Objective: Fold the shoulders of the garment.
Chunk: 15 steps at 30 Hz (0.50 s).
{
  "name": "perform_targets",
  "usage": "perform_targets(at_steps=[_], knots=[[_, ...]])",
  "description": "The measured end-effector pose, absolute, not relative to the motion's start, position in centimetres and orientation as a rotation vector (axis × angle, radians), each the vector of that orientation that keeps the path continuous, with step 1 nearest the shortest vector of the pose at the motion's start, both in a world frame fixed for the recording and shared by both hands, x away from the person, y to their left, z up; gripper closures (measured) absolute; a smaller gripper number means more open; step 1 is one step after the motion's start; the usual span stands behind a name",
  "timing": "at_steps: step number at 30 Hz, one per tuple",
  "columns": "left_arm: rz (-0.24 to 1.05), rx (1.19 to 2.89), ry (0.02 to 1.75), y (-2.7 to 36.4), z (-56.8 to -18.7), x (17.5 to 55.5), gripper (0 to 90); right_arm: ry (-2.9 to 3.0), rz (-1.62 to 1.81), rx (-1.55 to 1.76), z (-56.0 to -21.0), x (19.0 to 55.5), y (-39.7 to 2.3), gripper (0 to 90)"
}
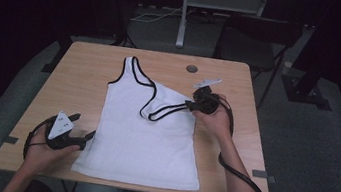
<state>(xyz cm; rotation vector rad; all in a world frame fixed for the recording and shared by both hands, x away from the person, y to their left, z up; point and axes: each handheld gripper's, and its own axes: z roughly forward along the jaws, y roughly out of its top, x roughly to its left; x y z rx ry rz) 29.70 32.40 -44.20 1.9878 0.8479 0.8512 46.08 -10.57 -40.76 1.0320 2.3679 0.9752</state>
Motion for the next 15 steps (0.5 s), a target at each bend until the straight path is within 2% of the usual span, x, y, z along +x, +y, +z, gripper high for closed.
perform_targets(at_steps=[3,8,15], knots=[[0.854,1.992,0.841,32.4,-44.2,29.7,20.2,2.386,0.9,0.978,-41.0,46.1,-10.0,58.4],[0.851,1.99,0.842,32.4,-44.2,29.7,20.3,2.36,0.775,0.934,-41.1,46.6,-9.4,74.9],[0.854,1.991,0.836,32.4,-44.2,29.6,20.3,2.281,0.769,1.057,-41.4,47.8,-10.0,78.6]])
